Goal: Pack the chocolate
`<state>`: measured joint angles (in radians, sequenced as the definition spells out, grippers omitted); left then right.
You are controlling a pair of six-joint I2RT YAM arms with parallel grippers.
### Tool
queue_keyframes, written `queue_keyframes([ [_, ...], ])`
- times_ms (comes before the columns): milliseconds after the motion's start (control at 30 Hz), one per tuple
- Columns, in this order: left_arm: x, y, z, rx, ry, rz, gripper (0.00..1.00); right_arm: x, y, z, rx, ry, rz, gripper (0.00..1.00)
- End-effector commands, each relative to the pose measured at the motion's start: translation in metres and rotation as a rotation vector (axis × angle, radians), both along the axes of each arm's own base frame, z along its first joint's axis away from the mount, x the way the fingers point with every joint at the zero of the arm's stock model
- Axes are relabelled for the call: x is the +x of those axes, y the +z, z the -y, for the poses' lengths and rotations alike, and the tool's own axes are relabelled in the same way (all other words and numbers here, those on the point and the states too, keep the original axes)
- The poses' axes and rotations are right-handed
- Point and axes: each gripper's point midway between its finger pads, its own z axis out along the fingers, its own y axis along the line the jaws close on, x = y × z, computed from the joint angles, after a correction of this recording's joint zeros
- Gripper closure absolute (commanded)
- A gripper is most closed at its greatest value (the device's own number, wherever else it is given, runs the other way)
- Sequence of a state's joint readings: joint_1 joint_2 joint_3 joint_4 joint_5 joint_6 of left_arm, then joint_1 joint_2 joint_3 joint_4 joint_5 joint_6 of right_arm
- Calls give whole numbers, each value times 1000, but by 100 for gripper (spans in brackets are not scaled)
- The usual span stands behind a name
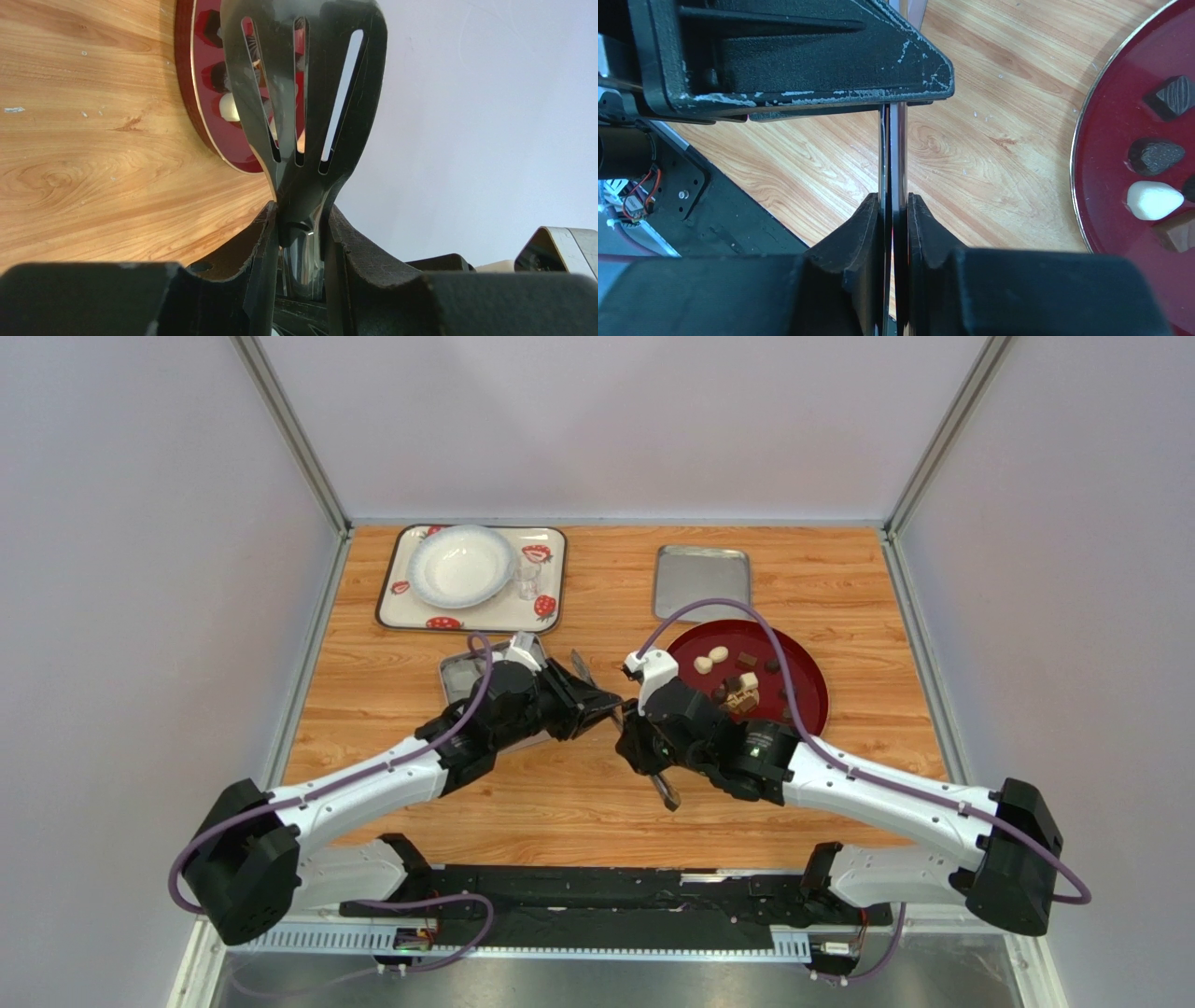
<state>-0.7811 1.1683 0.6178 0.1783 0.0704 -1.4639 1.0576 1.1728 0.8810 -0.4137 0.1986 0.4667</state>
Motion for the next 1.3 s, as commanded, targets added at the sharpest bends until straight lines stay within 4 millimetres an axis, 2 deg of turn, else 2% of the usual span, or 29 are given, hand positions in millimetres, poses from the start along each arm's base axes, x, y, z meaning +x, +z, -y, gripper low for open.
queue_keyframes([
  [0, 2, 31, -11, 32, 19, 112, 72, 6, 22, 4, -3, -27, 34, 92],
  [33, 0, 26, -18, 81, 22, 110, 68, 7, 23, 6, -14, -35, 32, 92],
  [67, 4, 40, -26, 112, 36, 183, 59, 5, 20, 11, -48, -36, 19, 92],
  [100, 4, 31, -38, 188, 51, 173, 57, 5, 19, 14, -63, -40, 13, 92],
  [133, 4, 33, -46, 230, 57, 194, 52, 6, 18, 17, -82, -44, 7, 92],
  [167, 7, 49, -58, 270, 68, 265, 50, 4, 12, 24, -126, -51, -16, 92],
  [200, 6, 44, -72, 342, 82, 263, 46, 7, 10, 30, -147, -68, -27, 92],
  [233, 7, 50, -83, 378, 97, 291, 46, 6, 6, 34, -170, -69, -41, 92],
  [267, 9, 67, -99, 423, 117, 362, 45, 4, -1, 44, -219, -78, -68, 92],
  [300, 10, 65, -117, 497, 153, 368, 39, 6, -3, 51, -239, -96, -79, 92],
  [333, 10, 72, -127, 535, 170, 399, 38, 7, -5, 56, -257, -106, -90, 92],
  [367, 11, 90, -144, 595, 188, 481, 34, 3, -10, 66, -297, -115, -112, 91],
  [400, 11, 93, -160, 665, 215, 493, 30, 7, -9, 74, -312, -147, -114, 91],
  [433, 12, 101, -169, 704, 231, 525, 28, 7, -10, 79, -326, -162, -123, 91],
  [467, 12, 121, -182, 771, 239, 601, 26, 4, -13, 89, -357, -175, -145, 89],
  [500, 13, 129, -190, 818, 252, 633, 25, 6, -13, 96, -363, -202, -160, 87],
  [567, 15, 152, -200, 908, 246, 729, 23, 5, -16, 109, -392, -231, -195, 85],
  [667, 22, 173, -205, 992, 242, 806, 18, 6, -18, 124, -412, -274, -245, 81],
  [800, 32, 183, -207, 1065, 229, 833, 17, 14, -16, 140, -440, -337, -294, 78],
  [933, 40, 166, -216, 1133, 235, 801, 16, 19, -12, 148, -473, -370, -324, 73],
  [1000, 40, 149, -223, 1150, 223, 771, 17, 22, -8, 146, -476, -371, -326, 71],
  [1067, 37, 146, -232, 1166, 252, 763, 17, 22, -8, 146, -483, -371, -334, 67],
  [1267, 37, 147, -235, 1171, 268, 775, 17, 25, -4, 140, -469, -365, -339, 63],
])
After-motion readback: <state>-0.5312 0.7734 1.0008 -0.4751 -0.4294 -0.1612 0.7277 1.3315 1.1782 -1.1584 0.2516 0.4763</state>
